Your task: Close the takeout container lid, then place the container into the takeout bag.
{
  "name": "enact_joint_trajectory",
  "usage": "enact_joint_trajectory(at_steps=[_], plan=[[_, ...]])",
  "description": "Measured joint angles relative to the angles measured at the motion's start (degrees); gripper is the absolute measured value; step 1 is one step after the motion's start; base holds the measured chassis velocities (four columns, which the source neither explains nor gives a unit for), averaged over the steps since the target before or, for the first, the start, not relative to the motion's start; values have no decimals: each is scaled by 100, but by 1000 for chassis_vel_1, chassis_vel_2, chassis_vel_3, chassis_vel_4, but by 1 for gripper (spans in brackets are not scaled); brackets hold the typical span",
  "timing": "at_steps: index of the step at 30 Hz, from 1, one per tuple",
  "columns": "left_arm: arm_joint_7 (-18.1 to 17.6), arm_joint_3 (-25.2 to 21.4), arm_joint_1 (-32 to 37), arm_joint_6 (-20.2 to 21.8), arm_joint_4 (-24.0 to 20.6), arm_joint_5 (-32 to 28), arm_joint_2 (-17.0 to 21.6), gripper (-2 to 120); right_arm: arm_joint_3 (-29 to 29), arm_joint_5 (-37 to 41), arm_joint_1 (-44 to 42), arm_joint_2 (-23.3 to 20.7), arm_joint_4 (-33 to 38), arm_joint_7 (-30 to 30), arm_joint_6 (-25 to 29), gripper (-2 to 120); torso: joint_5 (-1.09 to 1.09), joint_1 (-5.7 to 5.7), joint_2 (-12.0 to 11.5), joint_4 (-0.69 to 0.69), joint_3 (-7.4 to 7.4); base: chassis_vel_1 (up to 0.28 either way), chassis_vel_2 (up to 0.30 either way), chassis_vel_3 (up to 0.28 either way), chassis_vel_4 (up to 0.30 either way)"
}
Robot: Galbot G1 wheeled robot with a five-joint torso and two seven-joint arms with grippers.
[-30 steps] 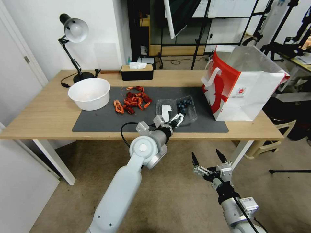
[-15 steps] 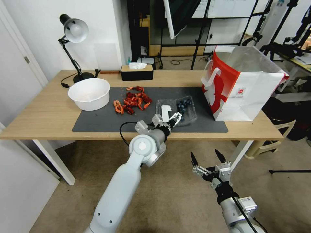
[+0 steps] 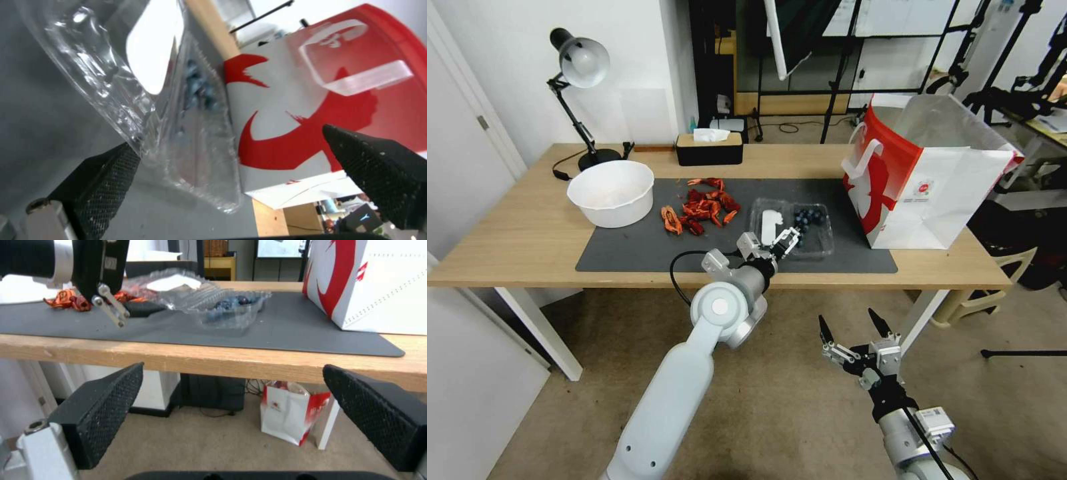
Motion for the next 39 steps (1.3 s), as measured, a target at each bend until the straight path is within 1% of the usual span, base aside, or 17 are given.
enact_joint_trajectory(at_steps=[1, 2, 5, 6, 9, 10, 12, 15, 22, 24, 26, 29, 30, 34, 35, 39], plan=[[0, 0, 0, 0, 0, 0, 0, 100, 0, 0, 0, 0, 0, 0, 0, 100, 0, 0, 0, 0, 0, 0, 0, 0, 0], [121, 28, 16, -26, -4, 167, 14, 100, -1, -2, -3, 0, 2, 0, 1, 100, 0, 0, 0, 0, 0, 0, 0, 0, 0], [515, 176, 69, -198, 27, 847, 72, 100, -2, -7, -17, -1, 16, -1, 6, 100, 0, 0, 0, 0, 0, 0, 0, 0, 0], [515, 176, 69, -198, 27, 847, 72, 100, -2, -7, -17, -1, 16, -1, 6, 100, 0, 0, 0, 0, 0, 0, 0, 0, 0], [817, 283, 96, -359, 87, 1522, 117, 100, 0, -9, -30, -3, 27, -3, 9, 100, 0, 0, 0, 0, 0, 0, 0, 0, 0], [817, 283, 96, -359, 87, 1522, 117, 100, 0, -9, -30, -3, 27, -3, 9, 100, 0, 0, 0, 0, 0, 0, 0, 0, 0], [962, 308, 91, -477, 121, 1793, 116, 100, 7, -12, -43, -6, 34, -4, 14, 100, 0, 0, 0, 0, -1, 0, 0, 0, 0], [1095, 310, 53, -584, 139, 1898, 99, 100, 9, -17, -55, -7, 42, -4, 19, 100, 0, 0, 0, 0, -1, 0, 0, 0, 0], [1318, 308, -38, -684, 159, 1881, 63, 100, 9, -32, -69, -5, 76, -6, 23, 100, 0, 0, 0, 0, -1, 0, 0, 0, 0], [1456, 309, -103, -682, 160, 1787, 38, 100, 9, -45, -75, -4, 93, -6, 23, 100, 0, 0, 0, 0, -1, 0, 0, 0, 0], [1489, 311, -124, -675, 166, 1742, 25, 100, 9, -49, -78, -4, 93, -6, 23, 100, 0, 0, 0, 0, -1, 0, 0, 0, 0], [1579, 319, -196, -573, 197, 1490, -32, 100, 9, -62, -89, -5, 104, -6, 26, 100, 0, 0, 0, 0, -1, 0, 0, 0, 0], [1579, 319, -196, -573, 197, 1490, -32, 100, 9, -62, -89, -5, 104, -6, 26, 100, 0, 0, 0, 0, -1, 0, 0, 0, 0], [1679, 399, -311, -300, 286, 1044, -97, 100, 18, -63, -93, -6, 117, -6, 28, 100, 0, 0, 0, 0, -1, 0, 0, 0, 0], [1679, 399, -311, -300, 286, 1044, -97, 100, 18, -63, -93, -6, 117, -6, 28, 100, 0, 0, 0, 0, -1, 0, 0, 0, 0], [1715, 437, -465, -140, 457, 695, -192, 100, 24, -64, -95, -5, 117, -6, 28, 100, 0, 0, 0, 0, -1, 0, 0, 0, 0]])
